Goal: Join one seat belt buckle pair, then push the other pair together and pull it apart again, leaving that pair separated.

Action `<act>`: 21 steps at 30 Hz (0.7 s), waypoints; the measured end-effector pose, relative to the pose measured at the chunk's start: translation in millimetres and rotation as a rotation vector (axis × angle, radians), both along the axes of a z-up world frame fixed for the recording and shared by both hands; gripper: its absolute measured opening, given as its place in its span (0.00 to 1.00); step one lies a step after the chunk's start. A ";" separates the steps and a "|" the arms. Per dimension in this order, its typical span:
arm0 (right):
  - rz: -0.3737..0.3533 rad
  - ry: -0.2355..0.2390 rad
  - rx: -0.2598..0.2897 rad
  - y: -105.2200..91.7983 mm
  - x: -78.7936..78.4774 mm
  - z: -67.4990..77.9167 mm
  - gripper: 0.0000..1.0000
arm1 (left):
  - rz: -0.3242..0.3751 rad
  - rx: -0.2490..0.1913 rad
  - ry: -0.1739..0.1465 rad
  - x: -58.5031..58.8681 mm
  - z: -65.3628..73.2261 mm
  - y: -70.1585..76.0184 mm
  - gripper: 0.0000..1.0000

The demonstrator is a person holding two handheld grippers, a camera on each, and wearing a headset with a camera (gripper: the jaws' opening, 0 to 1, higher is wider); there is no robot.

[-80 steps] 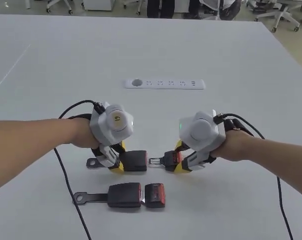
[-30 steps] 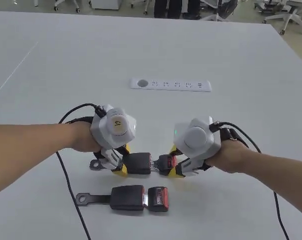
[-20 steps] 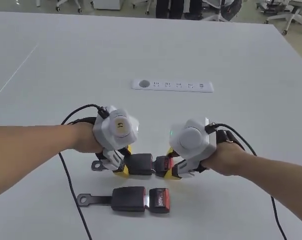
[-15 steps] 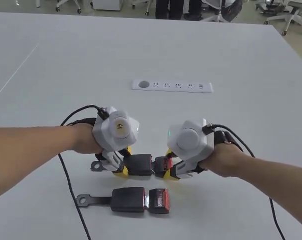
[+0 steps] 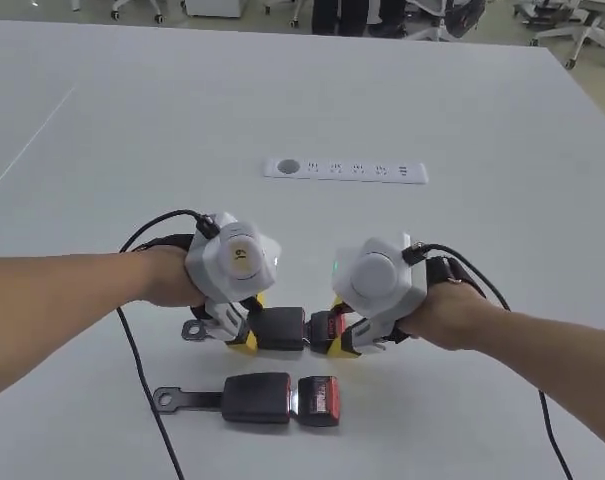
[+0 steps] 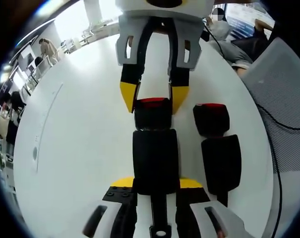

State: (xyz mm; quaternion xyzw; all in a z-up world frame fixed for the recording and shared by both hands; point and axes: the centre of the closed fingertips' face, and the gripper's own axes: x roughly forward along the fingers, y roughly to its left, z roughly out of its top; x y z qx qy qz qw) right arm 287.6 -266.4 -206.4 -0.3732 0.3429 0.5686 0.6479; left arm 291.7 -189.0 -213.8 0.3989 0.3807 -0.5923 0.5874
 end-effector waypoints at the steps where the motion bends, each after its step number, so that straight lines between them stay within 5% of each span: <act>1: 0.000 0.000 -0.001 0.0 -0.2 -0.1 0.26 | -0.001 0.001 0.000 0.3 -0.5 0.2 0.29; 21: 0.024 -0.012 -0.015 -4.2 2.9 2.3 0.28 | 0.065 -0.006 0.014 -4.3 4.0 -0.5 0.30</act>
